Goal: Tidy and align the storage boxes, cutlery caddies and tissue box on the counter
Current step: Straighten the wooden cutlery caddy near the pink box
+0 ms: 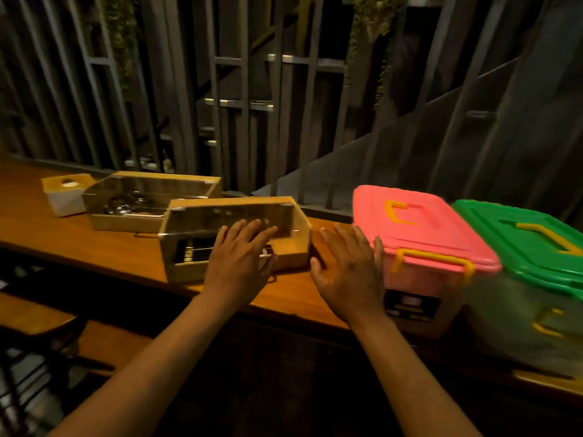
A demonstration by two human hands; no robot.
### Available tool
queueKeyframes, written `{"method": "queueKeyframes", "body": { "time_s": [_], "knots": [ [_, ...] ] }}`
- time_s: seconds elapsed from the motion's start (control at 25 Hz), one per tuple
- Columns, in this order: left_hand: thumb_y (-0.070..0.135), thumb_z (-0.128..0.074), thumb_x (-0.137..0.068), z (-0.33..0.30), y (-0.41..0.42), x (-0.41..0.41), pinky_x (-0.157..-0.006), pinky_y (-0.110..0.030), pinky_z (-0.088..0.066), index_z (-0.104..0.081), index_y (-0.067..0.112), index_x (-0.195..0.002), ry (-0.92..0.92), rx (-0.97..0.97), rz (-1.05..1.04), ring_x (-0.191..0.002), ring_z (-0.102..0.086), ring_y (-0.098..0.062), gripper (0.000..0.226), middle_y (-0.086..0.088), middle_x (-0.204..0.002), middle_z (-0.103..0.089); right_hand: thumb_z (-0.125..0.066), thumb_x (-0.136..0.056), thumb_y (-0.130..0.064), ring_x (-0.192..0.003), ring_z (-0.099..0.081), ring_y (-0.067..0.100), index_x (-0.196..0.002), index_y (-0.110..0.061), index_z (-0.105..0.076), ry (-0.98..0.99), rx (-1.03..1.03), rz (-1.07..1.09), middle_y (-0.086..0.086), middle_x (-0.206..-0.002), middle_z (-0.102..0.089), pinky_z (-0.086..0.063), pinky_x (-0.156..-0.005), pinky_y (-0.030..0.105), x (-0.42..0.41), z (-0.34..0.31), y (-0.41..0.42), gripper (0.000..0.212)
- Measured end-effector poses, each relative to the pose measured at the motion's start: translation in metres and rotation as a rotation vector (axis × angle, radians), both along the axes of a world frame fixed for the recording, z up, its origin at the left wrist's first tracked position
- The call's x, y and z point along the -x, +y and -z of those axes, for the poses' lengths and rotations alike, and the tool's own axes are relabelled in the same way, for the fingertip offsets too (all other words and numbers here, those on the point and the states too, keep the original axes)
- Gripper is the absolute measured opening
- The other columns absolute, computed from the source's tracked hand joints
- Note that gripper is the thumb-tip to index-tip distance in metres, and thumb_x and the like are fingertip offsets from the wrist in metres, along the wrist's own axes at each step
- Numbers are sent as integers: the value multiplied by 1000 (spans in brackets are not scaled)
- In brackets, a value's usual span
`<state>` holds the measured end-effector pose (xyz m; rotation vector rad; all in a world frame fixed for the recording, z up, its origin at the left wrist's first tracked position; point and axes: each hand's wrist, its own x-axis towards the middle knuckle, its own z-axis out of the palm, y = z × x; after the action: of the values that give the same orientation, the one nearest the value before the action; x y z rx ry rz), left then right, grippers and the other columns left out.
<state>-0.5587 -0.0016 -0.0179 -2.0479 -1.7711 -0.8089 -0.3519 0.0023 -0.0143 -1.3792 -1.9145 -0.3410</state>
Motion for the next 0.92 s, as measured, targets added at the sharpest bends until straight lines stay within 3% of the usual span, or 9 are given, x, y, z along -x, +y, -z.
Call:
{"method": "queueKeyframes", "body": {
  "time_s": [0.36, 0.48, 0.64, 0.72, 0.8, 0.92],
  "knots": [
    [49, -45, -95, 39, 59, 216, -105, -43, -38, -41, 32, -142, -124, 165, -164, -137, -35, -27, 51, -8, -148, -43, -50, -91, -48, -146, -19, 21, -145, -37, -34, 8, 310, -145, -3, -156, -32, -18, -117, 53, 214, 52, 68, 57],
    [51, -42, -97, 44, 77, 239, -97, -41, -43, -31, 35, -148, -296, 323, -83, -134, -41, -25, 55, -6, -149, -43, -46, -92, -50, -148, -15, 22, -148, -39, -22, -40, 331, -118, -2, -159, -22, -21, -115, 57, 233, 68, 81, 62],
    [44, -36, -100, 53, 82, 227, -78, -36, -52, -23, 27, -152, -360, 295, 0, -112, -59, -23, 56, -6, -135, -58, -41, -92, -52, -146, -22, 21, -148, -37, -23, -109, 247, -84, -3, -159, -25, -26, -113, 56, 223, 80, 89, 61],
    [43, -31, -101, 50, 78, 218, -76, -39, -54, -22, 24, -152, -306, 280, -46, -105, -62, -23, 55, -7, -132, -59, -39, -93, -49, -144, -26, 19, -145, -36, -31, -37, 234, -61, -5, -155, -32, -29, -113, 54, 221, 81, 90, 54],
    [44, -27, -101, 45, 65, 202, -76, -41, -54, -23, 26, -152, -233, 290, -27, -102, -62, -23, 54, -8, -133, -58, -38, -94, -47, -141, -31, 19, -138, -34, -42, 164, 223, -9, -4, -149, -41, -33, -110, 53, 218, 76, 90, 47],
    [40, -31, -102, 37, 43, 182, -72, -32, -50, -35, 37, -145, -242, 282, 112, -99, -62, -17, 44, -1, -131, -61, -36, -90, -54, -139, -32, 21, -135, -32, -47, 359, 229, 13, 0, -145, -44, -37, -106, 54, 220, 66, 85, 51]
  ]
}}
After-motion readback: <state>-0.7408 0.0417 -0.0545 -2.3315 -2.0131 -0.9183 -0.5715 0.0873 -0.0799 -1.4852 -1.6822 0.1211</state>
